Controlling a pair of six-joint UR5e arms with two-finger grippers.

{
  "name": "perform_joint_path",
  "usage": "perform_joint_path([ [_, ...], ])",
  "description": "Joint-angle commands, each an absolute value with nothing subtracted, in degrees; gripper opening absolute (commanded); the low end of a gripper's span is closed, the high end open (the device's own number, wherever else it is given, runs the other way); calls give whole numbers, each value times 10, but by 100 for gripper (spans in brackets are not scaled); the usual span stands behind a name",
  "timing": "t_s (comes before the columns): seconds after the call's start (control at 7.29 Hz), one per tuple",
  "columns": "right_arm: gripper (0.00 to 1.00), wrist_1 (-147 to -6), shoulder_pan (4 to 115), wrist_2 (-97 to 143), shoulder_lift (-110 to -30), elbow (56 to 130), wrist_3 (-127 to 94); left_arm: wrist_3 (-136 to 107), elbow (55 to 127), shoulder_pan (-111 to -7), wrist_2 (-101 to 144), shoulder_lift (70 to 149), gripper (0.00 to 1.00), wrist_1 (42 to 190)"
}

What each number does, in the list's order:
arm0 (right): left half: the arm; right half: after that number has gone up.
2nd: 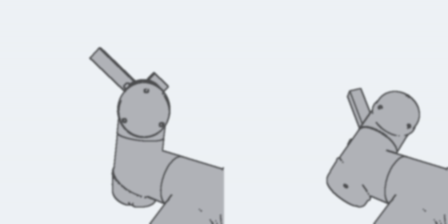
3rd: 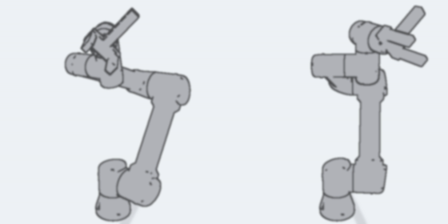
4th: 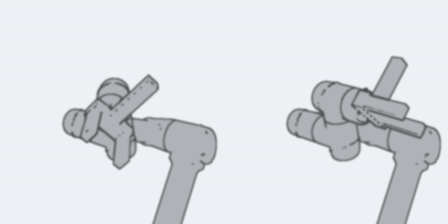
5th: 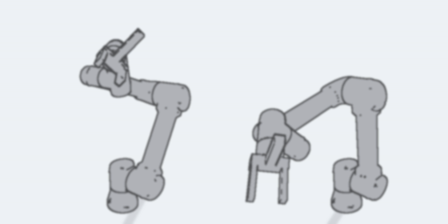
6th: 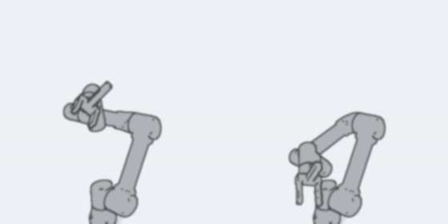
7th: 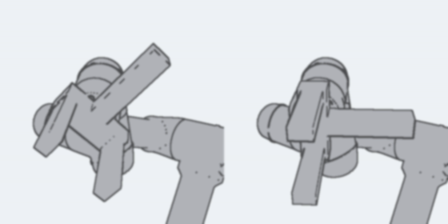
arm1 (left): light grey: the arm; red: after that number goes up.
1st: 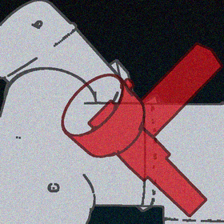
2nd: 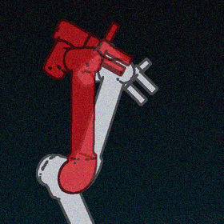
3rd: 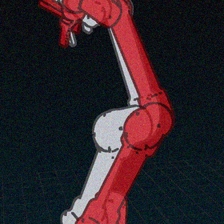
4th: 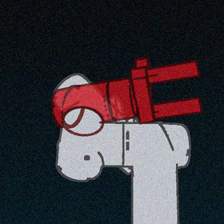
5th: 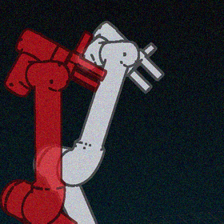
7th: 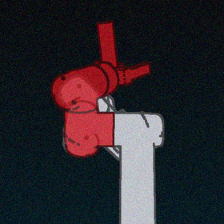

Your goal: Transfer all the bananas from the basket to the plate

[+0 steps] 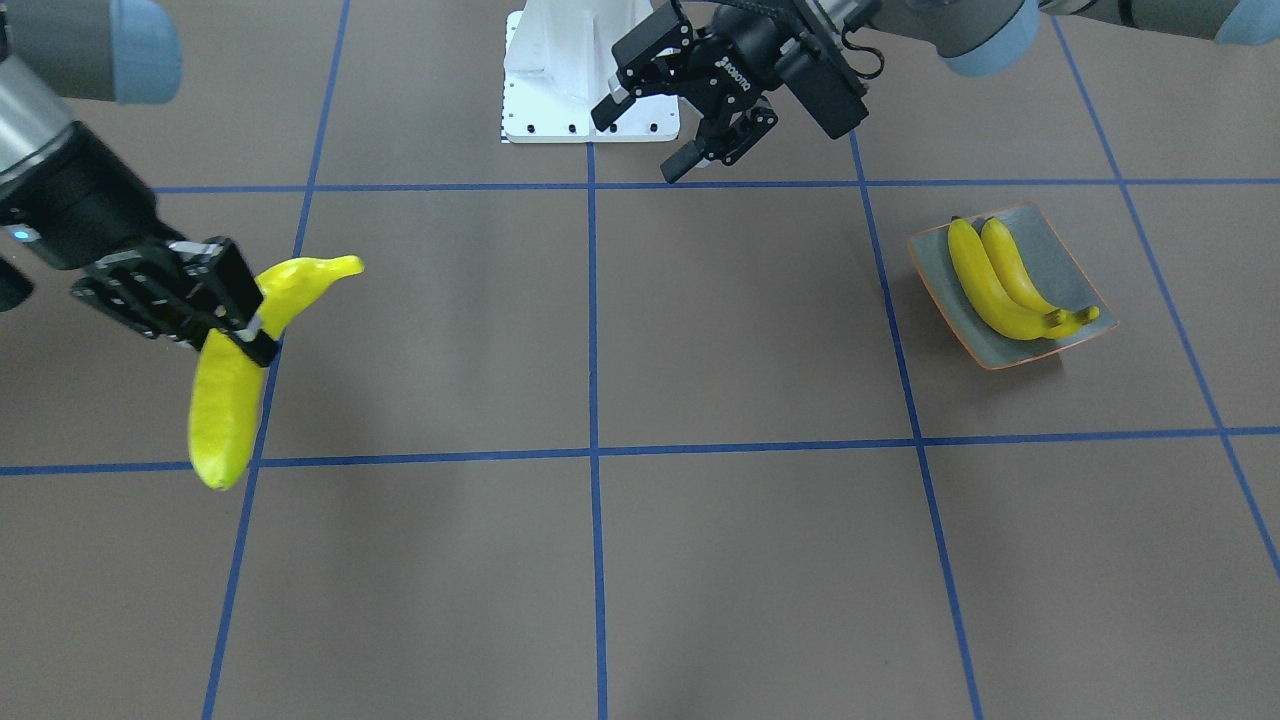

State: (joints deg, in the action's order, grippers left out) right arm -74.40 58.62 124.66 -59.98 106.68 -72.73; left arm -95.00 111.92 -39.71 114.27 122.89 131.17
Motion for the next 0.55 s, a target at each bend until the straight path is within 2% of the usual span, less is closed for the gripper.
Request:
perform_joint_path([
  [0.0,0,-744,513,1190,-566,1086,-782,-953,1118,-384,1142,1245,100,1317],
  [0.41,0,-653,476,1187,-568,1108,-830,-952,1120,-371,1142,1245,100,1318],
])
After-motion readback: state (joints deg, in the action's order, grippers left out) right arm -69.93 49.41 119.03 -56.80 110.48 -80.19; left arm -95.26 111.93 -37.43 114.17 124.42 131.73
